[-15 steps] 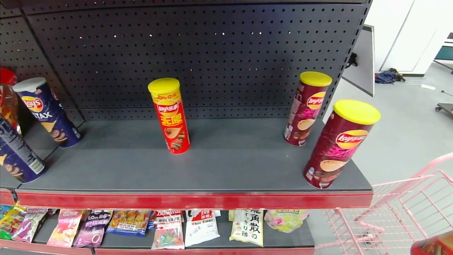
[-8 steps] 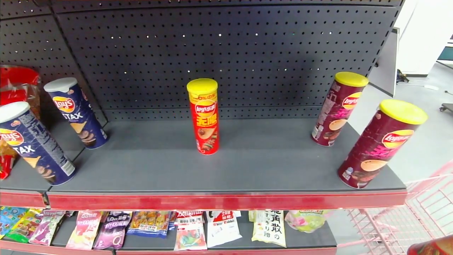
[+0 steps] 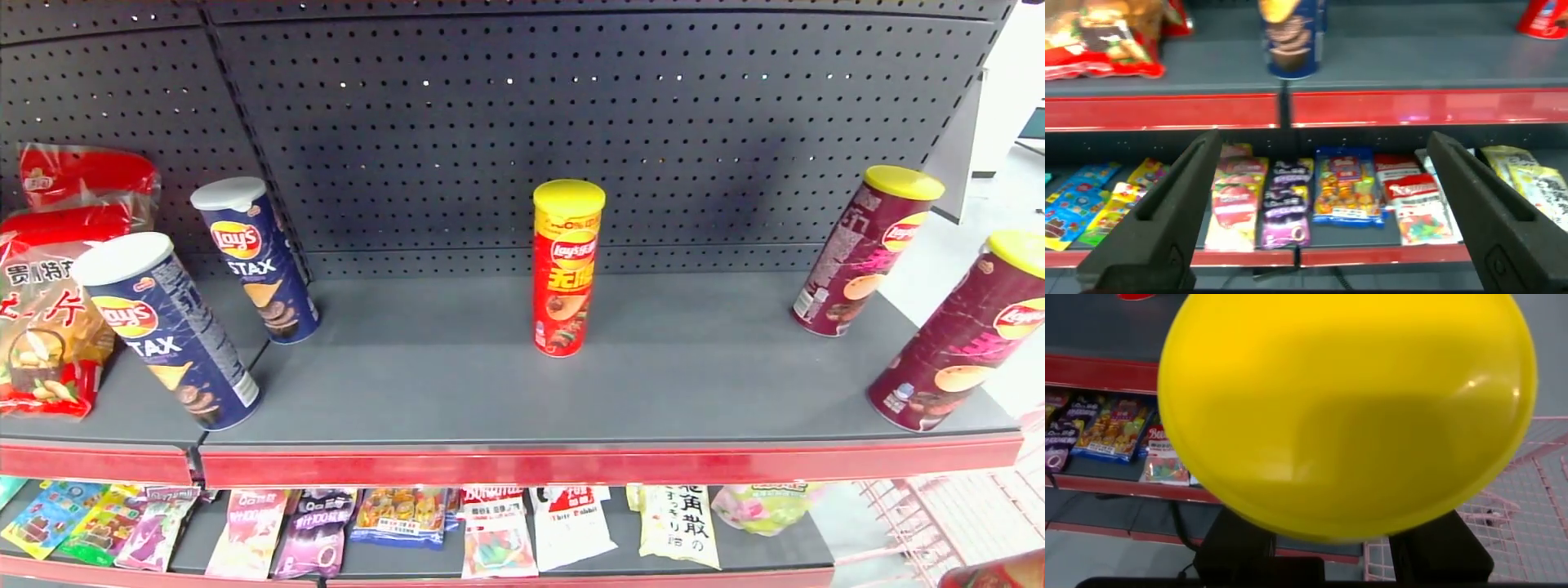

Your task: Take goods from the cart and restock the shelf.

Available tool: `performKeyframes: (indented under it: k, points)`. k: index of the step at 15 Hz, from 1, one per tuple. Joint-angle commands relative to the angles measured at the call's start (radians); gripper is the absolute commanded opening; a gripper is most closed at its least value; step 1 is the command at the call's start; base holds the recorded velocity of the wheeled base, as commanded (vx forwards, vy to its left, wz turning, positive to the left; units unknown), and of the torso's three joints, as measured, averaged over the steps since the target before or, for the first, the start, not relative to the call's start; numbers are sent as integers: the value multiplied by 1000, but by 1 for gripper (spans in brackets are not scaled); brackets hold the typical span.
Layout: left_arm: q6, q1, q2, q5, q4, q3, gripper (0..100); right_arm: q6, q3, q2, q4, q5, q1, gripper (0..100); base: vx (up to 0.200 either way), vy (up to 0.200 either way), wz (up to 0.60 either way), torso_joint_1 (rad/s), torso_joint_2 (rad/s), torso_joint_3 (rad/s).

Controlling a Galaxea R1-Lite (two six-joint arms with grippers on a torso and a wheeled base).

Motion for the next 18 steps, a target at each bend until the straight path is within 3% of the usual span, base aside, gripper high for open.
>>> performKeyframes:
  k: [1,10,13,18]
  points:
    - [0,1,1,0,-1,0,100,-1,6,0,0,1,1,0,0,200,0,7,2,2]
    - [0,-1,1,0,-1,0,100,-1,24,-9,-2,2,1,0,0,0,0,0,0,0]
    - [0,1,1,0,-1,0,100,-1,32,-10,-5,2,1,0,200,0,0,-9,1,7]
    - [0,1,1,0,-1,0,100,1,33,-10,-3,5,2,0,0,0,0,0,0,0]
